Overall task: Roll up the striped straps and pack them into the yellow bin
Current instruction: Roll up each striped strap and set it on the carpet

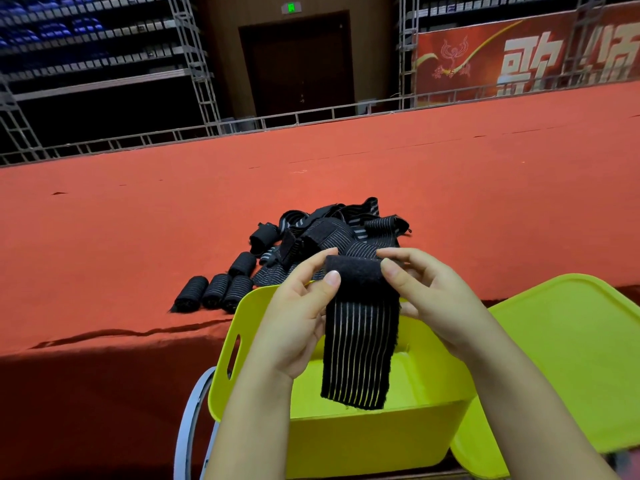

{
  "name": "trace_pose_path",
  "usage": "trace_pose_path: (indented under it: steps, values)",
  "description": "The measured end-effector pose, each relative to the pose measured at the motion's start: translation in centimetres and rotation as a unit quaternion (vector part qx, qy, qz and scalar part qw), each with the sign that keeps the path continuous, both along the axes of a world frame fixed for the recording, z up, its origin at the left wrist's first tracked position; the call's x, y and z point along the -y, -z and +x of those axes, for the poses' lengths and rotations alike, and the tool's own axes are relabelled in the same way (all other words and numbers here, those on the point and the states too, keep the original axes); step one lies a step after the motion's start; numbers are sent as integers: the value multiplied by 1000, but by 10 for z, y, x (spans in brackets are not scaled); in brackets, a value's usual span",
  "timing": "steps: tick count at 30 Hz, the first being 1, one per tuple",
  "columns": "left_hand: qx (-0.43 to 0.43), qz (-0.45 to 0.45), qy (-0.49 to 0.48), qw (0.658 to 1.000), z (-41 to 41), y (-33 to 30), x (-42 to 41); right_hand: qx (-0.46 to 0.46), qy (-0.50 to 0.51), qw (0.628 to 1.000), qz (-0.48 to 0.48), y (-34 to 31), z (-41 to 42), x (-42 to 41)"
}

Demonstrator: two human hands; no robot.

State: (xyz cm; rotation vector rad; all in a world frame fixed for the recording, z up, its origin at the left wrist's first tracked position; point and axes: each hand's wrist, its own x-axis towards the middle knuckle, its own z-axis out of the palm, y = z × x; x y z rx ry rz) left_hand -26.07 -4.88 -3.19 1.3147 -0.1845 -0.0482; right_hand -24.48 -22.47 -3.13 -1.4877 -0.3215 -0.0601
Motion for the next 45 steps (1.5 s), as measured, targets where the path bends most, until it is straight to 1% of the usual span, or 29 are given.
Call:
trace_pose_path:
  steps: [2,8,15,19,23,27,34,38,42,45]
  values:
    - [-3,1,6,1000,-1,-2,0,-7,1,1000,4,1,1,0]
    - [-34,1,4,999,-2,-7,-1,16,1,1000,14,2,3,1]
    - [-24,39,18,999,0,-4,-2,42,-22,999,16,3,3,1]
    - [-16,27,6,999,3,-1,-3,16,-27,999,37,4,3,2]
    - [6,11,-3,1000,5,1,-5,-11,-21,1000,12,3,2,5]
    - [7,5,3,1000,3,3,-5,11,-20,1000,7,4,1,5]
    - [-15,3,37,999,-1,0,-5,35,-21,998,42,5,3,8]
    - [-37,6,35,999,-1,2,-3,69,-27,997,24,7,4,8]
    - [-37,26,28,999,0,1,-4,109,-15,994,0,6,3,5]
    - [-29,28,19,999,2,2,-5,110,-18,994,1,6,4,5]
